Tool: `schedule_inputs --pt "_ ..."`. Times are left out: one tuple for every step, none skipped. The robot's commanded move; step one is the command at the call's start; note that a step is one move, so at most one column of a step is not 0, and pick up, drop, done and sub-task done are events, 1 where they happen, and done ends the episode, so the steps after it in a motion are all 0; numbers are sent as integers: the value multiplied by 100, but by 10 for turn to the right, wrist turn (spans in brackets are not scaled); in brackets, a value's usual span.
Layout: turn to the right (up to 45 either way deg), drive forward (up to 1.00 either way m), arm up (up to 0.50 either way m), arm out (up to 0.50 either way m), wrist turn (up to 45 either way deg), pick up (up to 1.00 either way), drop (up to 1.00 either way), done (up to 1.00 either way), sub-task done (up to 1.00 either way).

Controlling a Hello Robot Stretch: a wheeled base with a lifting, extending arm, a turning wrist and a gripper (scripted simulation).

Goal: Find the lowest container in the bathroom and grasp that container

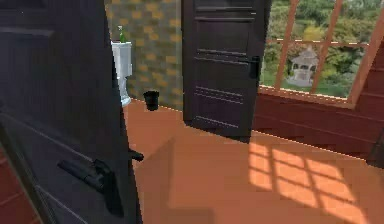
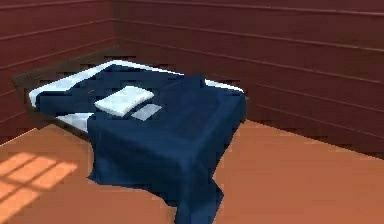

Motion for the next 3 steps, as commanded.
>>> schedule_inputs --pt "150 0 0 0 0 0 0 0 0" --pt "0 60 0 0 0 0 0 0 0" --pt "150 0 0 0 0 0 0 0 0"
